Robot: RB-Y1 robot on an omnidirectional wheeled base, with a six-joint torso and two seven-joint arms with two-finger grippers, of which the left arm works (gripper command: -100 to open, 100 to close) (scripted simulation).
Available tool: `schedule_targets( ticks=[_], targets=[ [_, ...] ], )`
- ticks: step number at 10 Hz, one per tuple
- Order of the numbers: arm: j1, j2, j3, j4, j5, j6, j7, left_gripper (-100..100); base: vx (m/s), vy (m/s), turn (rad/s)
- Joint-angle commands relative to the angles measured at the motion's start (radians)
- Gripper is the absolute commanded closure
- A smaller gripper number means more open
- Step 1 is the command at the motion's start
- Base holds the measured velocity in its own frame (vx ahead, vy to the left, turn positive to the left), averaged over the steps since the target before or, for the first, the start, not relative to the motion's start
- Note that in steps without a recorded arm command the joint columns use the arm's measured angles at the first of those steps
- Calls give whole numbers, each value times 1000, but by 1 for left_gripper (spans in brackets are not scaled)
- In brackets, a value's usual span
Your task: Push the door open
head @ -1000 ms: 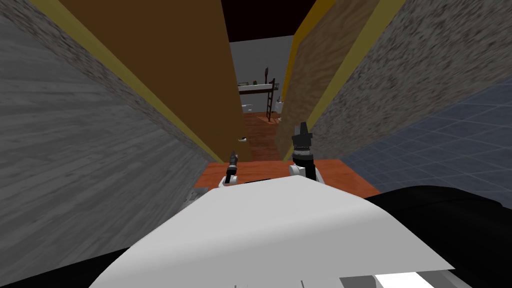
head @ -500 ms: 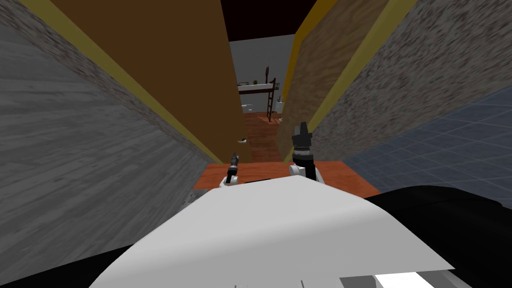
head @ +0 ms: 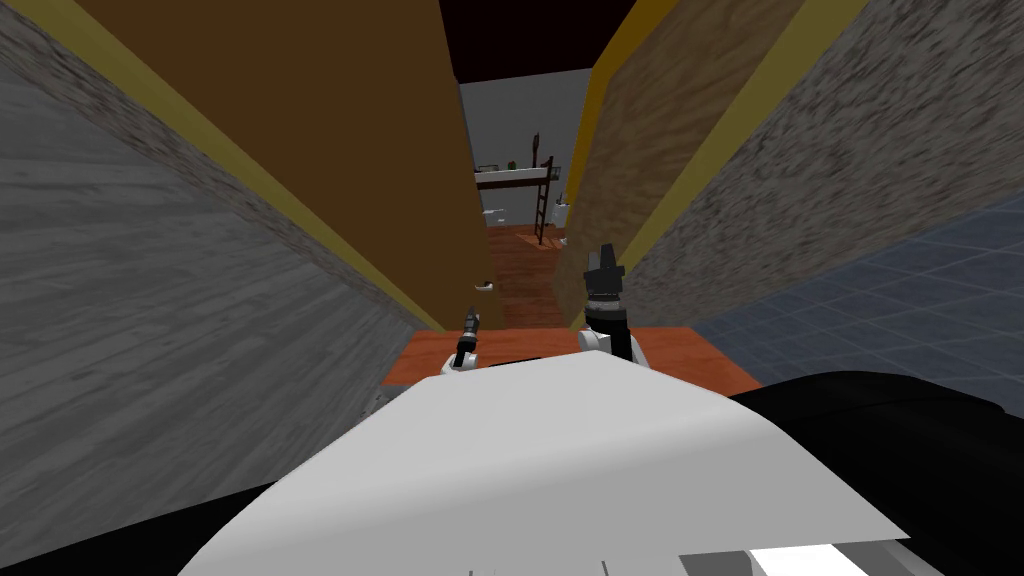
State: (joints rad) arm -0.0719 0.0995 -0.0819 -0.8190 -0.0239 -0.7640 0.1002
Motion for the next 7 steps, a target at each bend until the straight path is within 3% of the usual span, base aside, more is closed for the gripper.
schedule_targets(
  ticks=[1,6,7],
  targets=[
    [-14,-1,-3,34,1,-4,6,-100,135,-4,12],
    [-57,-4,-13,144,5,-25,20,-100,133,-4,9],
    [-56,-3,-11,136,5,-23,19,-100,61,-4,2]
  ],
)
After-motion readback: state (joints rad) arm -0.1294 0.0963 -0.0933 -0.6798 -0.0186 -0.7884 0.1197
